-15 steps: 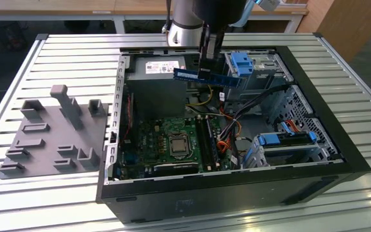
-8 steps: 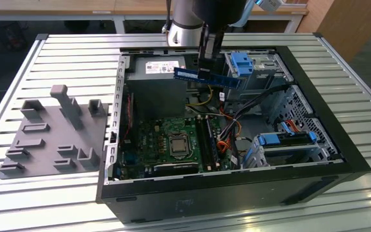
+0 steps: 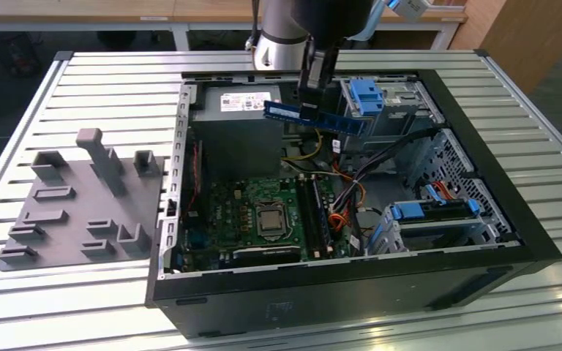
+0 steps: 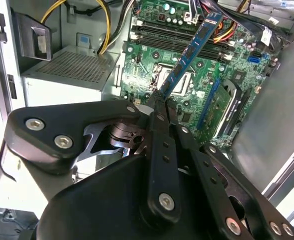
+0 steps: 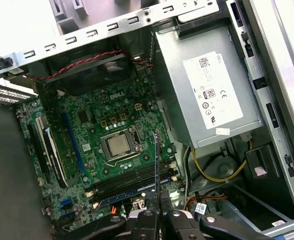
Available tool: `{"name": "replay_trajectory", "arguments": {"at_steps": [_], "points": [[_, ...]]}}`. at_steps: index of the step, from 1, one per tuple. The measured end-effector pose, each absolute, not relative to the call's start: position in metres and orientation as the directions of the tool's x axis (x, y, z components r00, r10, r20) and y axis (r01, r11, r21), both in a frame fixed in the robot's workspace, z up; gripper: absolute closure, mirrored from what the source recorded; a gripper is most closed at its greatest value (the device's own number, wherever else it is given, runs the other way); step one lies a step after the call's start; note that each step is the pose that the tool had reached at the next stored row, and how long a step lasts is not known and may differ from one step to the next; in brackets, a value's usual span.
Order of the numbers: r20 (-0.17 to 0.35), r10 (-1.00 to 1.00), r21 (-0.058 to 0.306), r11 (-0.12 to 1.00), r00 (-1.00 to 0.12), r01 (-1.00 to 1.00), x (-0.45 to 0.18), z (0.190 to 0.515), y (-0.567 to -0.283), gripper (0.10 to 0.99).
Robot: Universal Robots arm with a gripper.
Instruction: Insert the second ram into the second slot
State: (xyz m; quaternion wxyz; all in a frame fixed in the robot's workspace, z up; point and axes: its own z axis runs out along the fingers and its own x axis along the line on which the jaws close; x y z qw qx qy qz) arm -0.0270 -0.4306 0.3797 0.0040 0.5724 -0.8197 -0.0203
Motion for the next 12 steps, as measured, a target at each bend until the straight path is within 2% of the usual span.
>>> {"name": "replay_trajectory", "arguments": {"at_steps": [12], "points": [[-0.017,-0.914,0.038,0.404,-0.405,-0.914,-0.0270,0.3796,-0.4306,0.953]]}}
